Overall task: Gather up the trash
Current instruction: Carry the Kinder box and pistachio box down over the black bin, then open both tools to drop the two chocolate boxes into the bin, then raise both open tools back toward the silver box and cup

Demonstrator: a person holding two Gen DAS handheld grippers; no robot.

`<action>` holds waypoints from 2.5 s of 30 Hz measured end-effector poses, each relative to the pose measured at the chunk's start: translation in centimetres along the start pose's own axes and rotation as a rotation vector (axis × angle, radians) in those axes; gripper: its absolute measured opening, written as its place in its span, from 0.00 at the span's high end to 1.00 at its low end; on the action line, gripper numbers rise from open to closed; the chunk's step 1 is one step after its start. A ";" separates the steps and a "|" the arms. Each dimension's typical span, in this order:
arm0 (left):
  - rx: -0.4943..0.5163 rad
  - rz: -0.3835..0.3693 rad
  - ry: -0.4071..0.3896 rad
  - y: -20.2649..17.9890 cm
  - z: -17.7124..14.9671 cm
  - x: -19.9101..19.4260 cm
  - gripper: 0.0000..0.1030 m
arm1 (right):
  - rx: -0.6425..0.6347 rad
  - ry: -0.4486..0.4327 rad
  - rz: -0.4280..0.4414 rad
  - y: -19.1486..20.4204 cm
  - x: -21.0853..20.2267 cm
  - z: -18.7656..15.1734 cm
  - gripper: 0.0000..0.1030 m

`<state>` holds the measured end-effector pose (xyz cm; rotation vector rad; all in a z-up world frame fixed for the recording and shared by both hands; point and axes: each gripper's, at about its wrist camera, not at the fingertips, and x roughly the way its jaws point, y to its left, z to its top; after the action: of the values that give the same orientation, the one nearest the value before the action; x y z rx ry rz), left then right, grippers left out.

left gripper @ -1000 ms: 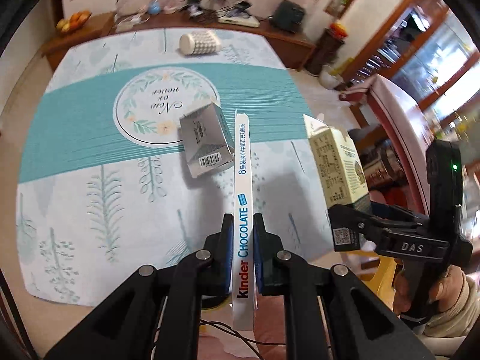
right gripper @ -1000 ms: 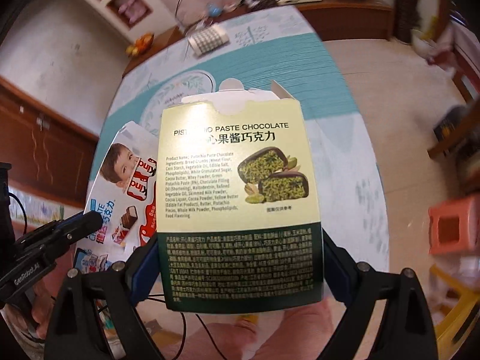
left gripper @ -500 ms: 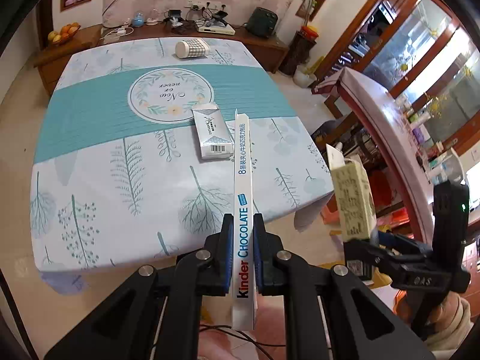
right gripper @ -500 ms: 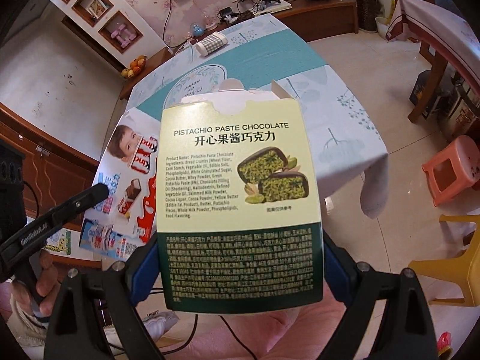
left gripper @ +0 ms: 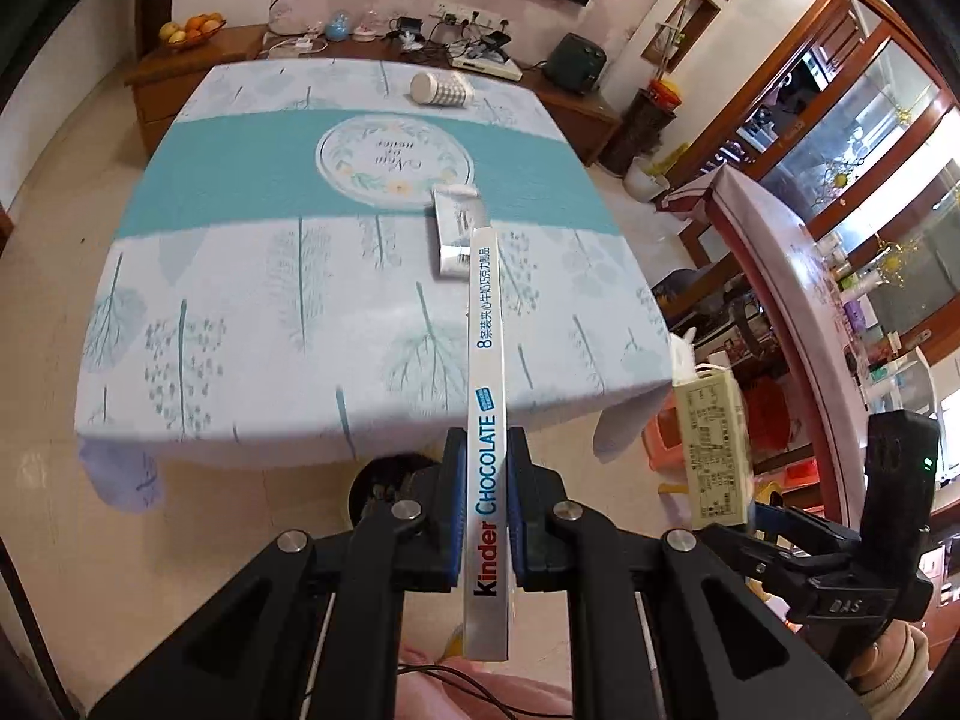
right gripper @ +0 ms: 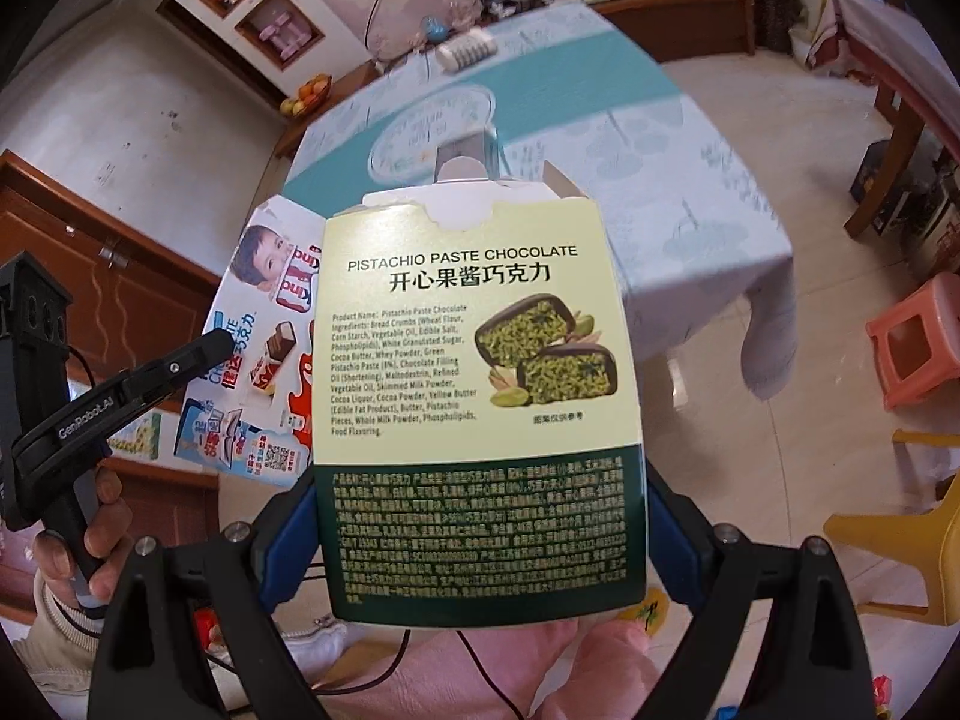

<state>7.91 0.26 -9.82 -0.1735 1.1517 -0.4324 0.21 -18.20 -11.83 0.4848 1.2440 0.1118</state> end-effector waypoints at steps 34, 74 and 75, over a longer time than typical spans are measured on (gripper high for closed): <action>-0.060 0.225 0.300 9.1 -15.1 33.7 0.49 | 0.238 0.435 -0.086 -16.0 31.0 -9.1 0.10; -0.136 0.237 0.087 11.9 -13.5 22.1 0.49 | 0.139 0.250 -0.037 -8.2 30.7 -3.2 0.08; -0.132 0.236 0.078 11.3 -13.1 21.4 0.49 | 0.132 0.228 -0.037 -7.9 29.4 -2.9 0.08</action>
<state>5.90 2.68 -37.15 -0.1339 1.2614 -0.1559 5.79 -14.43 -41.69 0.5751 1.4893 0.0541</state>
